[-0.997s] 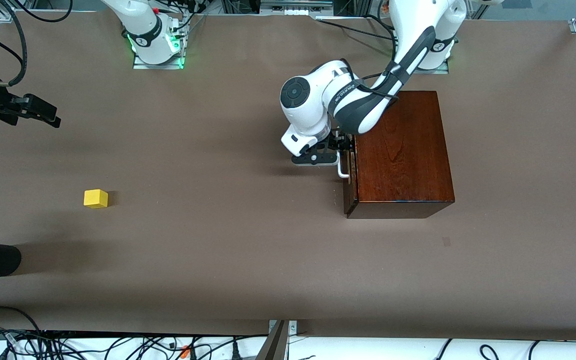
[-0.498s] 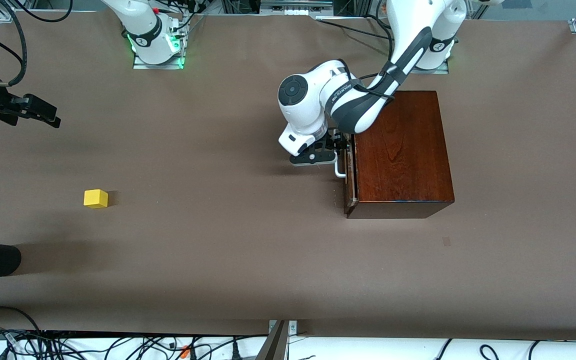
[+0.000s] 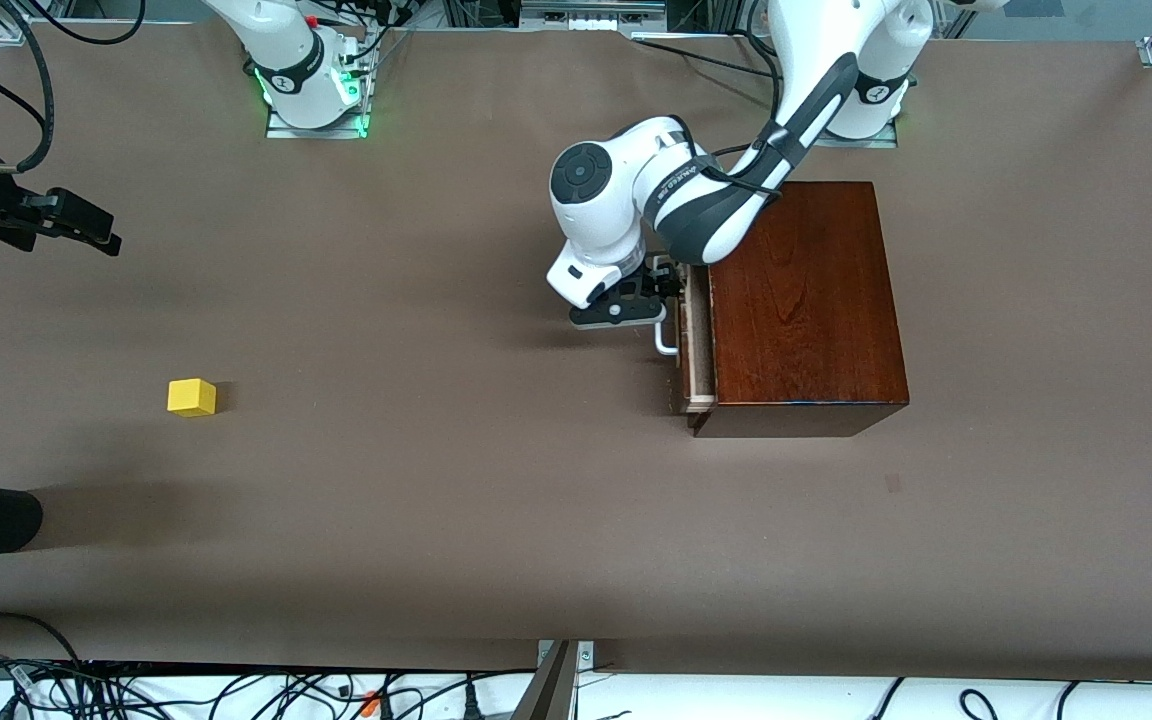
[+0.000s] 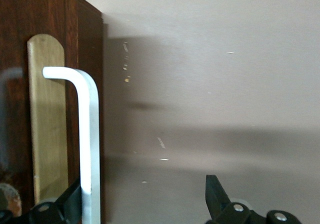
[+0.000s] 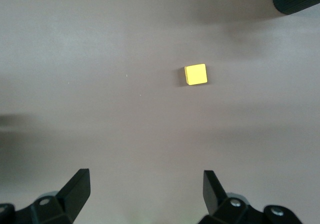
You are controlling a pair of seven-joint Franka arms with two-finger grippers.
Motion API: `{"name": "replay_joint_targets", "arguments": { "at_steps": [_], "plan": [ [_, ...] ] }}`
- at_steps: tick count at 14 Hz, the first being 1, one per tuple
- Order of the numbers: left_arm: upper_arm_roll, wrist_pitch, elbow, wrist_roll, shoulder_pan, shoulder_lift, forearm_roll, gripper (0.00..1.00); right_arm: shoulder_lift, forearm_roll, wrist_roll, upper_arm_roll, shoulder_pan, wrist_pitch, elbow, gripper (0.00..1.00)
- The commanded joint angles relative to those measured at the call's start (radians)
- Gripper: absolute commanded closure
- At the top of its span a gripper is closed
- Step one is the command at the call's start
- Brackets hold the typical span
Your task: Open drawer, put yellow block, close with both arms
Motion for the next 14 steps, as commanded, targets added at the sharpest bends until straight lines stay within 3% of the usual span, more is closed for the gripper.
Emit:
{"name": "replay_joint_targets", "arguments": {
  "at_steps": [1, 14],
  "plan": [
    [-0.005, 0.003, 0.082, -0.020, -0.031, 0.051, -0.027, 0.00, -0.017, -0.007, -0.003, -0.006, 0.008, 0.016, -0.016, 0.00],
    [-0.005, 0.002, 0.163, -0.014, -0.051, 0.082, -0.070, 0.00, -0.017, -0.021, -0.015, -0.012, 0.006, 0.033, -0.014, 0.00]
  ]
}}
